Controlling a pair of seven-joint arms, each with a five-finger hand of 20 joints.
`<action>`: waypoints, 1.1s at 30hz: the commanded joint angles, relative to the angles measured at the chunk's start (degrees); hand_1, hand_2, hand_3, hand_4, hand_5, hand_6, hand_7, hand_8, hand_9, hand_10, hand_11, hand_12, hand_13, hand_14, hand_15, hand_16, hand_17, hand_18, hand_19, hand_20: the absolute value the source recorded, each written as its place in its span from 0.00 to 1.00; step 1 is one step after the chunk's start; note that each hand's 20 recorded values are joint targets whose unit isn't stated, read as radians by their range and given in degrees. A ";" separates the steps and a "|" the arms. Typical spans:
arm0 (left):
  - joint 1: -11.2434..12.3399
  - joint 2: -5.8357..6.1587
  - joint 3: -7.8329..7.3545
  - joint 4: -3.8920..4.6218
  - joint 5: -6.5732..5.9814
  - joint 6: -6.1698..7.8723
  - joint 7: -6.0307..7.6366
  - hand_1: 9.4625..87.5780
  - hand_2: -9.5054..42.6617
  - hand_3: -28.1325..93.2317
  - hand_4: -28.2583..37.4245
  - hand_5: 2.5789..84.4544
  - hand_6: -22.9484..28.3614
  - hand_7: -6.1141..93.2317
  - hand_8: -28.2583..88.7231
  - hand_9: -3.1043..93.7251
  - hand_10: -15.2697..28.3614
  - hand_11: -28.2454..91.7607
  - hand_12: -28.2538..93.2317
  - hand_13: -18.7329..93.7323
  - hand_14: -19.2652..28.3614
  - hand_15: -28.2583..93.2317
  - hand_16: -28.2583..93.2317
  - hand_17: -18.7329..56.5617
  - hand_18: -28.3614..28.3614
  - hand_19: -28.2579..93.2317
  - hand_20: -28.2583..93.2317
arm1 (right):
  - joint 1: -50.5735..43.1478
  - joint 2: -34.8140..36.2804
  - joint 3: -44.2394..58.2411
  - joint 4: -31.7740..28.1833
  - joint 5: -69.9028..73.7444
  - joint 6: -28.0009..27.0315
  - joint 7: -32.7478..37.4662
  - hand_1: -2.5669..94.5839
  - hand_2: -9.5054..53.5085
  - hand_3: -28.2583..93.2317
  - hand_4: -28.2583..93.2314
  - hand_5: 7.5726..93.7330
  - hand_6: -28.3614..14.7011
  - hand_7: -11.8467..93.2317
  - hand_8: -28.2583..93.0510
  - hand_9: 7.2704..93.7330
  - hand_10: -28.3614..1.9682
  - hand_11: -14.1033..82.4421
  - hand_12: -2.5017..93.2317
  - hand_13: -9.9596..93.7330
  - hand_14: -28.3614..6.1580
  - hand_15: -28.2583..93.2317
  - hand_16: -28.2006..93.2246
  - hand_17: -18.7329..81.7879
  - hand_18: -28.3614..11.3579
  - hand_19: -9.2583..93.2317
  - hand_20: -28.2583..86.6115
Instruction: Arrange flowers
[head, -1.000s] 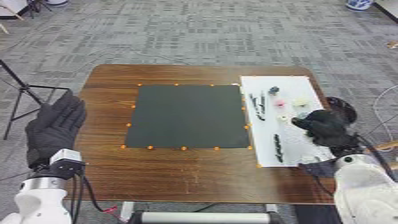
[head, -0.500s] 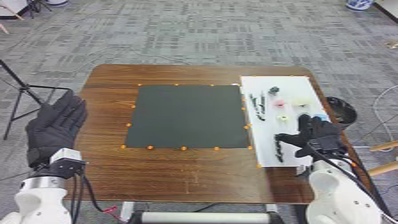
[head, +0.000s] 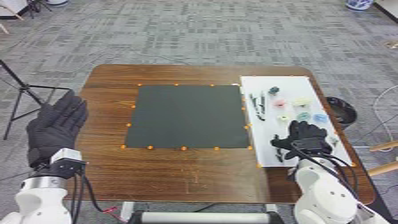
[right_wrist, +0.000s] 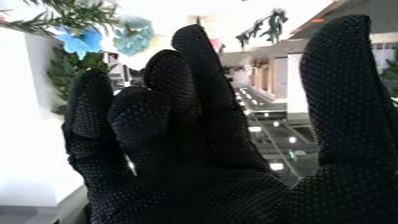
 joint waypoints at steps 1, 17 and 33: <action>0.96 -0.24 -0.40 -0.37 -0.25 -0.45 0.21 0.19 0.46 0.82 0.00 0.46 0.63 0.13 0.18 0.34 0.71 0.38 0.31 0.35 0.70 0.38 0.20 0.17 0.65 0.44 0.28 | -0.25 -0.39 -1.88 1.66 0.63 -3.16 0.83 0.36 0.00 0.76 0.00 0.63 0.50 0.38 0.16 0.59 0.31 0.73 0.55 0.67 0.32 0.86 0.63 0.49 0.03 0.87 0.59; 0.85 -0.77 -0.43 0.05 1.64 -0.30 -0.41 0.19 0.46 0.82 0.00 0.46 0.63 0.13 0.18 0.34 0.71 0.38 0.31 0.35 0.70 0.38 0.21 0.17 0.66 0.44 0.28 | 2.98 -1.85 -6.32 4.63 3.36 -10.58 2.16 0.45 0.00 0.81 0.01 0.67 0.56 0.46 0.15 0.64 0.39 0.75 0.55 0.69 0.35 0.86 0.62 0.52 0.06 0.88 0.59; 0.57 -0.56 -0.72 0.51 -0.22 -0.60 -0.21 0.19 0.46 0.82 0.00 0.47 0.63 0.14 0.18 0.35 0.71 0.39 0.31 0.36 0.70 0.39 0.20 0.17 0.66 0.44 0.28 | 1.80 -2.82 -2.84 4.36 5.26 -9.07 3.66 0.62 0.00 0.73 0.07 0.75 0.65 0.58 0.39 0.77 0.57 0.63 0.65 0.80 0.52 0.81 0.59 0.57 0.10 0.88 0.59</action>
